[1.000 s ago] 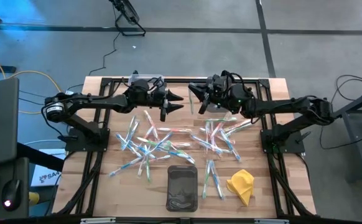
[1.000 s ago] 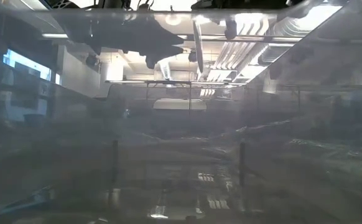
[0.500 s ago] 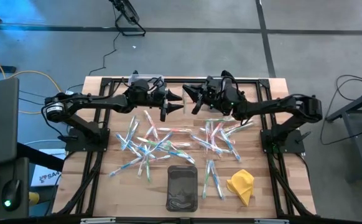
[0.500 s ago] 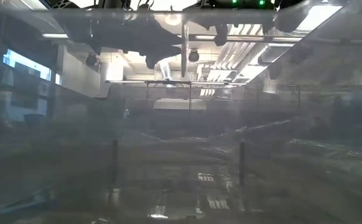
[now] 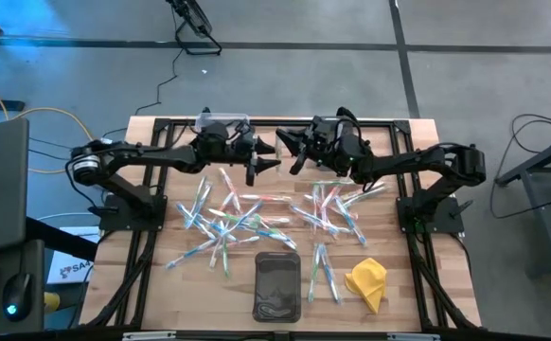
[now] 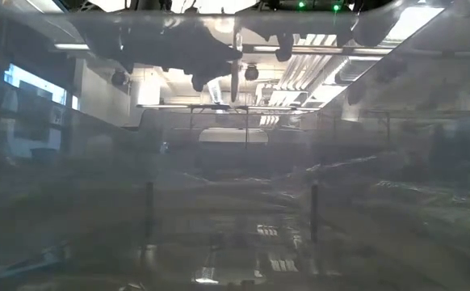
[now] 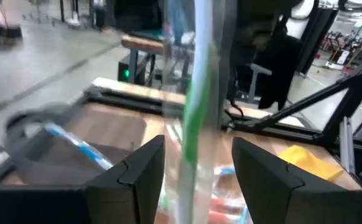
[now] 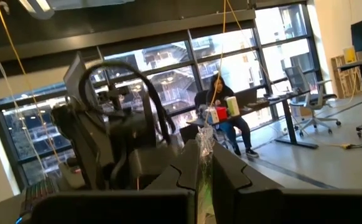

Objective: Pick & Place Toothbrushes
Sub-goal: Put the green toothbrush into the transparent bin

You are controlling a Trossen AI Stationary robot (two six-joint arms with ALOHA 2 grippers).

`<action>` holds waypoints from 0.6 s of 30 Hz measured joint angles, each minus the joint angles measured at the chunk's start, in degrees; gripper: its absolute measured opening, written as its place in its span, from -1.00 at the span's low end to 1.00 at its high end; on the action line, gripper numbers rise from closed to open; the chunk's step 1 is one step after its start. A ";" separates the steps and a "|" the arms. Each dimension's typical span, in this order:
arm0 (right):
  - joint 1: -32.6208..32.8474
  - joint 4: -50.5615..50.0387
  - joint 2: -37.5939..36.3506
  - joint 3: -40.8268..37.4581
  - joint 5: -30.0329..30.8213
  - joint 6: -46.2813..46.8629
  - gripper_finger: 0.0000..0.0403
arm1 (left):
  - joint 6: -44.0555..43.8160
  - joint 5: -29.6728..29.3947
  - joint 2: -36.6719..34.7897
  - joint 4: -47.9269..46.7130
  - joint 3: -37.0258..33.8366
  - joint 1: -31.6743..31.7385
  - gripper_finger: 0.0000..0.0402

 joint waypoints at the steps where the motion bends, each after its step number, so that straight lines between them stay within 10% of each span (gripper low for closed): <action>1: 0.00 0.13 0.00 0.00 0.00 0.00 -0.96 | -0.72 -0.10 0.94 1.35 0.02 -0.33 -0.08; 18: 0.01 -0.01 0.00 0.00 -0.02 -0.42 -0.96 | -3.51 -0.30 4.79 3.11 3.78 -1.58 -0.48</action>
